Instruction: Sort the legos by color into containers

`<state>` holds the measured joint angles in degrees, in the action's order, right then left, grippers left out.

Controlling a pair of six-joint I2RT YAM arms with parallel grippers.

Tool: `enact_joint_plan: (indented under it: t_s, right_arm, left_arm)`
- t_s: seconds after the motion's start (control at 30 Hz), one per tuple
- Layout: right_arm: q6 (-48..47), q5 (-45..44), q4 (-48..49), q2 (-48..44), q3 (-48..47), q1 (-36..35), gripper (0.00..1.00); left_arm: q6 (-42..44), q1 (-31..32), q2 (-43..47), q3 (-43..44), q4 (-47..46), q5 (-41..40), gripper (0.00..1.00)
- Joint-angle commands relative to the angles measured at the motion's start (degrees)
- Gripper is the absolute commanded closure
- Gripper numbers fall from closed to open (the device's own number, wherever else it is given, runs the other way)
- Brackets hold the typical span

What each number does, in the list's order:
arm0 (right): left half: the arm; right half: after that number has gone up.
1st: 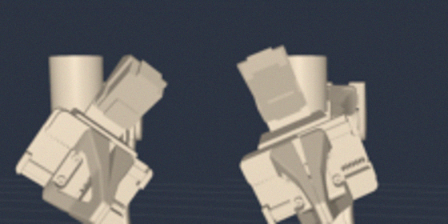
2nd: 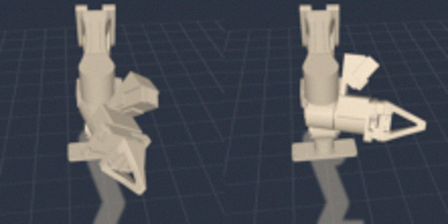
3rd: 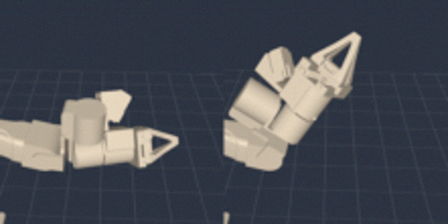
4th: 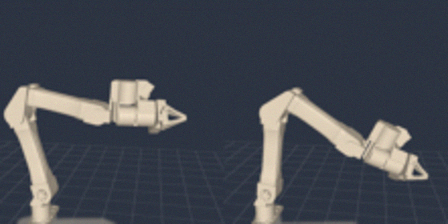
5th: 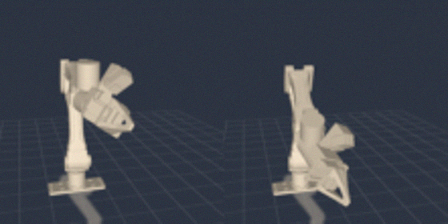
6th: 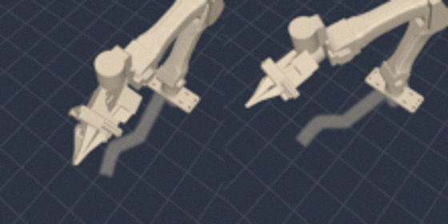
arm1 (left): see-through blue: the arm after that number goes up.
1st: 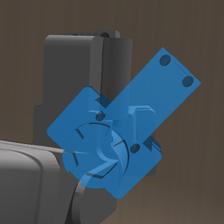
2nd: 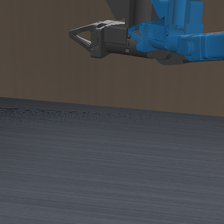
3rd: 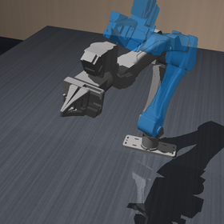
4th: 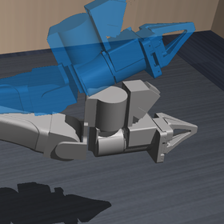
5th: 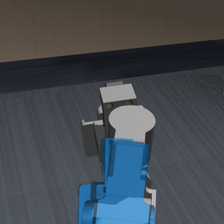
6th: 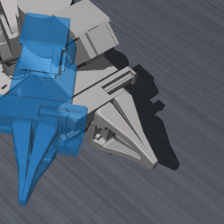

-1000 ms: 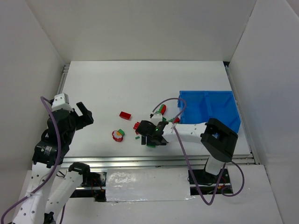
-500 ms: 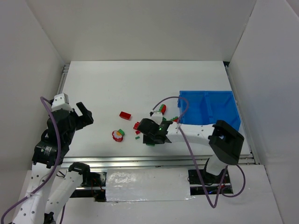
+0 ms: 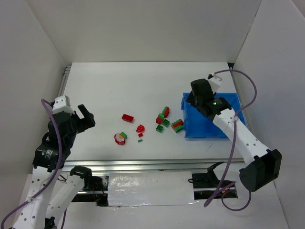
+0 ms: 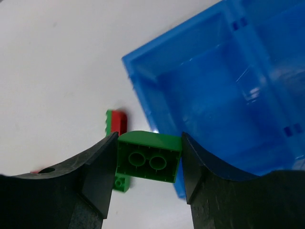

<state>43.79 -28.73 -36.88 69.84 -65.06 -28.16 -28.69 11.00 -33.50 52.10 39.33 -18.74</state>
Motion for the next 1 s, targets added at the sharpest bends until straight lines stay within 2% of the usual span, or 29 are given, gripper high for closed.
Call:
enact_joint_plan:
  t_s: [0.0, 0.1, 0.17, 0.2, 0.27, 0.3, 0.37, 0.43, 0.53, 0.7, 0.83, 0.97]
  right_arm:
    - [-6.9, 0.2, -1.9, 2.6, -4.7, 5.6, 0.55]
    - [-8.6, 2.9, -1.1, 7.3, -6.5, 10.5, 0.52]
    - [-8.9, 3.1, -1.2, 10.7, -7.5, 12.5, 0.44]
    - [-8.9, 2.9, -1.3, 11.7, -7.9, 12.9, 0.34]
    - [-8.8, 1.8, -2.3, 13.9, -9.1, 13.4, 0.25]
    - [-8.7, 1.4, -2.5, 14.3, -9.5, 13.3, 0.17]
    - [-8.7, 1.6, -3.0, 14.6, -10.4, 13.3, 0.13]
    - [-9.1, 3.1, -3.3, 13.7, -10.7, 12.8, 0.01]
    - [-11.0, 4.8, -1.8, 10.4, -9.7, 9.6, 0.00]
    - [-8.9, 4.0, -1.0, 7.5, -6.8, -4.7, 0.01]
    - [-1.3, 0.9, -0.7, 9.9, -5.1, -13.7, 0.06]
    - [2.1, 0.4, 1.1, 16.2, -4.1, -17.1, 0.12]
  left_arm:
    - [0.7, -0.3, -0.1, 0.6, -2.3, 0.5, 0.01]
    - [0.7, -0.3, -0.4, 0.7, -2.2, 0.5, 0.01]
    - [0.7, -0.3, -0.4, 0.8, -2.1, 0.3, 0.01]
    - [0.7, -0.3, -0.5, 0.7, -2.2, 0.3, 0.01]
    - [0.7, -0.3, -0.4, 0.7, -2.2, 0.1, 0.00]
    - [0.7, -0.3, -0.4, 0.6, -2.1, 0.2, 0.01]
    - [0.8, -0.3, -0.5, 0.6, -2.2, 0.3, 0.00]
    - [0.8, -0.3, -0.9, 0.7, -2.2, 0.5, 0.01]
    - [0.9, -0.3, -1.0, 0.7, -2.2, 0.5, 0.01]
    - [0.8, -0.3, -0.9, 0.7, -2.2, 0.4, 0.00]
    - [0.8, -0.3, -0.9, 0.6, -2.2, 0.5, 0.00]
    - [0.9, -0.3, -1.1, 0.6, -2.2, 0.7, 0.01]
